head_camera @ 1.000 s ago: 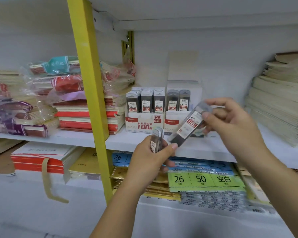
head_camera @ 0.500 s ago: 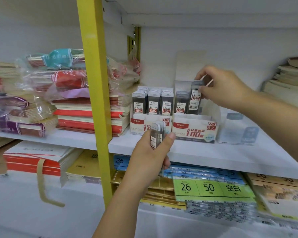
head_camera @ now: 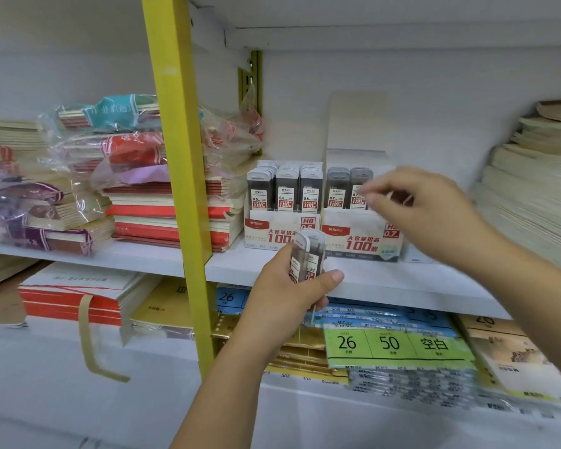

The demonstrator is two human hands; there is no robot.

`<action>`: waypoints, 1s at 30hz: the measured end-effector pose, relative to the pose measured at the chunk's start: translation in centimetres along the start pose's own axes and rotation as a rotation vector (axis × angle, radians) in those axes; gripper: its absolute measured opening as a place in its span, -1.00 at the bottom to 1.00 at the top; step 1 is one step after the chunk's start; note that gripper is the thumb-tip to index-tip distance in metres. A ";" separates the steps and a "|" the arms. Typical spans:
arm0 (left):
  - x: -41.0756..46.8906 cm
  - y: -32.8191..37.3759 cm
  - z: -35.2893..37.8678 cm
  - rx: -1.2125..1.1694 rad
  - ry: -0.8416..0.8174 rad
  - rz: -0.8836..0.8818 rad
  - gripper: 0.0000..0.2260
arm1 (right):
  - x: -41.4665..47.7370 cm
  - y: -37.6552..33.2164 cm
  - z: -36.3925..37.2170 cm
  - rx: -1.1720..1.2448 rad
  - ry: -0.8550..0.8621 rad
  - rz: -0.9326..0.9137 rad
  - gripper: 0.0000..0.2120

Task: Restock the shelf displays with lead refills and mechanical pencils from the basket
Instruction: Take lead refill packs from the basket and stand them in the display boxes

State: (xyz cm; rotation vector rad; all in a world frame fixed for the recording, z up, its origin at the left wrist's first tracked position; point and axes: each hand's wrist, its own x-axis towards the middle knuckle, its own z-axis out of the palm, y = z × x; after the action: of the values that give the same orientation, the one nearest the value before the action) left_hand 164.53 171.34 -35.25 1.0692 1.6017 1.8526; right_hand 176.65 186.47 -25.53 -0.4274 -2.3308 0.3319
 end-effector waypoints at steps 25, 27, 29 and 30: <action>-1.1 0.0 2.5 0.092 -0.109 -0.161 -0.80 | -6.5 1.0 3.6 0.807 0.033 0.207 -0.74; -1.0 0.2 2.0 0.103 -0.070 -0.139 -0.78 | -5.9 0.8 3.2 0.794 0.069 0.180 -0.76; -0.8 0.5 1.1 0.104 0.014 -0.108 -0.79 | -4.6 0.3 2.4 0.805 0.143 0.157 -0.80; -0.7 0.6 0.6 0.110 0.066 -0.097 -0.79 | -3.7 0.1 1.9 0.800 0.184 0.141 -0.81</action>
State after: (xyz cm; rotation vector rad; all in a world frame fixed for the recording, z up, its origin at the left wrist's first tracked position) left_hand 165.52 171.10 -34.81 0.9666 1.7792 1.7708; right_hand 177.87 184.87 -29.19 -0.2045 -1.7998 1.1774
